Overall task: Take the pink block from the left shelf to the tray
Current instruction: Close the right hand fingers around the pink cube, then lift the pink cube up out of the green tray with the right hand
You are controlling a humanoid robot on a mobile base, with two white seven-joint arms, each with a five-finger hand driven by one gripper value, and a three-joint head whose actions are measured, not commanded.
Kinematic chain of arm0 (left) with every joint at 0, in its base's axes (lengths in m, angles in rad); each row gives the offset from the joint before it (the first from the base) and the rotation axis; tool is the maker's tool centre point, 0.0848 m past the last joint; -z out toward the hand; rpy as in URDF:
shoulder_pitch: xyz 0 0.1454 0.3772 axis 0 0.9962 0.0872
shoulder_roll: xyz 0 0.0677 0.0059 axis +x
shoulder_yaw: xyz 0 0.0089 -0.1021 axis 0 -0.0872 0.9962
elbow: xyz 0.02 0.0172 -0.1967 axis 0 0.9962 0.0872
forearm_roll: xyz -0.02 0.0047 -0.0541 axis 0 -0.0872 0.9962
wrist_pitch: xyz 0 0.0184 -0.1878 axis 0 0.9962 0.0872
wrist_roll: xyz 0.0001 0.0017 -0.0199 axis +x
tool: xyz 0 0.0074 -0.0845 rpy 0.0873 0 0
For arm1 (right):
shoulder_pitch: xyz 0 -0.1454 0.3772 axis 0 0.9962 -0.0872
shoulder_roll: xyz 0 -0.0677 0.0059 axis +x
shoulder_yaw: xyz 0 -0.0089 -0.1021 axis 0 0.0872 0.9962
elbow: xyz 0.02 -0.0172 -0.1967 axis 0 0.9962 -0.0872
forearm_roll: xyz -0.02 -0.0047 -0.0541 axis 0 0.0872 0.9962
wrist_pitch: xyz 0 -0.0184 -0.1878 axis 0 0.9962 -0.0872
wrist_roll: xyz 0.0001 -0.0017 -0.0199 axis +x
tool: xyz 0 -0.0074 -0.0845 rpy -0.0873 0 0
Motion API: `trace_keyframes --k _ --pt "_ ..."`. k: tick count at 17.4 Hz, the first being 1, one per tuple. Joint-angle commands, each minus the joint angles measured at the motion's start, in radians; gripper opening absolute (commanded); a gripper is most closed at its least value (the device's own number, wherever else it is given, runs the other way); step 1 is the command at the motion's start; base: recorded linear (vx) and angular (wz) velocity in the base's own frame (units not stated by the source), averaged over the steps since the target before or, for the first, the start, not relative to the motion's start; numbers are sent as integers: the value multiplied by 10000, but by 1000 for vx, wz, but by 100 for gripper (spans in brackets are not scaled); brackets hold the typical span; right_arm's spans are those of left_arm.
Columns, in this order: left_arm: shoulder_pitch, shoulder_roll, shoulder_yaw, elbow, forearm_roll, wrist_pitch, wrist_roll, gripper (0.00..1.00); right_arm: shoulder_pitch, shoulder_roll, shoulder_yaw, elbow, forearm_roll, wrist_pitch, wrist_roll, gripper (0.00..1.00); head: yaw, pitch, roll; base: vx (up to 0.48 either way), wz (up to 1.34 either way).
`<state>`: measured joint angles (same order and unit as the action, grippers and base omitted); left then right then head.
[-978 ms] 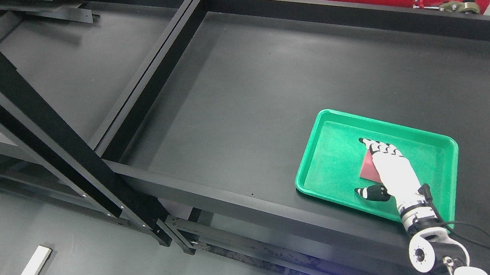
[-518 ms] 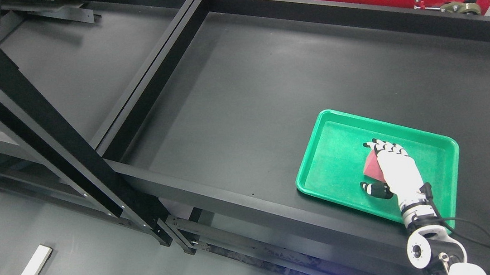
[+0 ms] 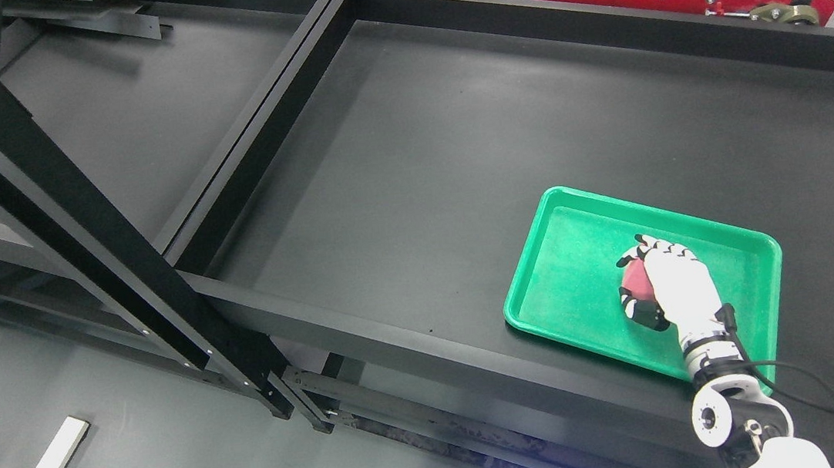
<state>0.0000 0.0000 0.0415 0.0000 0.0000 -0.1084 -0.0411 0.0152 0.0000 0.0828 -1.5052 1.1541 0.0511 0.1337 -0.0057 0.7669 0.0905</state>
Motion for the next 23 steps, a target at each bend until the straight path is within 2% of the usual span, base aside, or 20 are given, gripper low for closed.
trace_keyframes --k 1,8,12,23 --pt "-307 175 0 -175 -15 -5 -4 100 -14 -175 -46 126 -51 -51 -1333 1 0 0 0 0 0" --pt "-307 175 0 -175 -15 -5 -4 100 139 -175 -490 -1038 -251 -419 -3728 2 0 0 0 0 0" --pt "-307 175 0 -175 -15 -5 -4 100 782 -175 -613 -2004 -388 -955 -5062 2 0 0 0 0 0" --pt "-307 175 0 -175 -15 -5 -4 100 922 -175 -982 -2175 -1171 -1417 -5325 2 0 0 0 0 0"
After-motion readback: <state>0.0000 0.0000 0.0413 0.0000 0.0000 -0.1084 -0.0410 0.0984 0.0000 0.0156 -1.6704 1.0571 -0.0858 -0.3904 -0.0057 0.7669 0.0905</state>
